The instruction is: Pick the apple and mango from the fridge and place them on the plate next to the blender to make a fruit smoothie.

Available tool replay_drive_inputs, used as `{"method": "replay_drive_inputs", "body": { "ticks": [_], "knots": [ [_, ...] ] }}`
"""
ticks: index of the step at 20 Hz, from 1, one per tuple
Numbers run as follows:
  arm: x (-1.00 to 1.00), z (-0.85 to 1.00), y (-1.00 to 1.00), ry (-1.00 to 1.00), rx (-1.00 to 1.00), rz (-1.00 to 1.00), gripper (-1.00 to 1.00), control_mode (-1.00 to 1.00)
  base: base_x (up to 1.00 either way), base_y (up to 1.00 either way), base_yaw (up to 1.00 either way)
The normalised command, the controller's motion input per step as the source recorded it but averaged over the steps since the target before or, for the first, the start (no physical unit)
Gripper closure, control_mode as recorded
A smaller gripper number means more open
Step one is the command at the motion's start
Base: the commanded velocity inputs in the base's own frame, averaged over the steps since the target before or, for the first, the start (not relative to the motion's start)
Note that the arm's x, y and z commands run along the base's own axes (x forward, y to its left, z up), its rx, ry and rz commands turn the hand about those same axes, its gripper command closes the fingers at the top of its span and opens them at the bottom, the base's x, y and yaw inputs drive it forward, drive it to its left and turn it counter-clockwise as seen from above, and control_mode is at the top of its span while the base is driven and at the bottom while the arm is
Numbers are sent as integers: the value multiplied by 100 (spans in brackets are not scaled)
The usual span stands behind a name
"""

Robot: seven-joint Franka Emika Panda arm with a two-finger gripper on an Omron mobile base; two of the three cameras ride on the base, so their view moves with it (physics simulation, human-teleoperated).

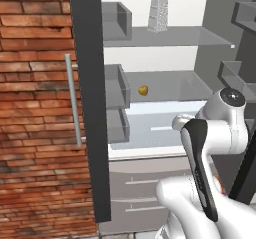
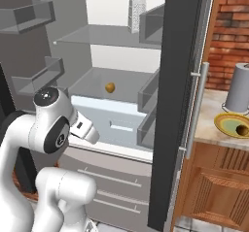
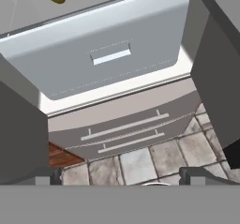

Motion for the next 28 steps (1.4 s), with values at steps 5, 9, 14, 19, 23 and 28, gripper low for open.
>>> {"method": "replay_drive_inputs", "body": {
  "ticks": [5, 9, 14, 19, 23, 28],
  "knots": [
    [0, 0, 0, 0, 0, 0, -100, 100, 39, 26, 0],
    [0, 0, 0, 0, 0, 0, -100, 100, 50, 16, 0],
    [0, 0, 0, 0, 0, 0, -100, 100, 39, 5, 0],
    [8, 9, 4, -9, -5, 0, -100, -100, 4, 1, 0],
    [23, 31, 22, -24, -12, 3, -100, -100, 0, 0, 0],
    [58, 34, 20, -11, -6, 5, -100, -100, 0, 0, 0]
  ]
}}
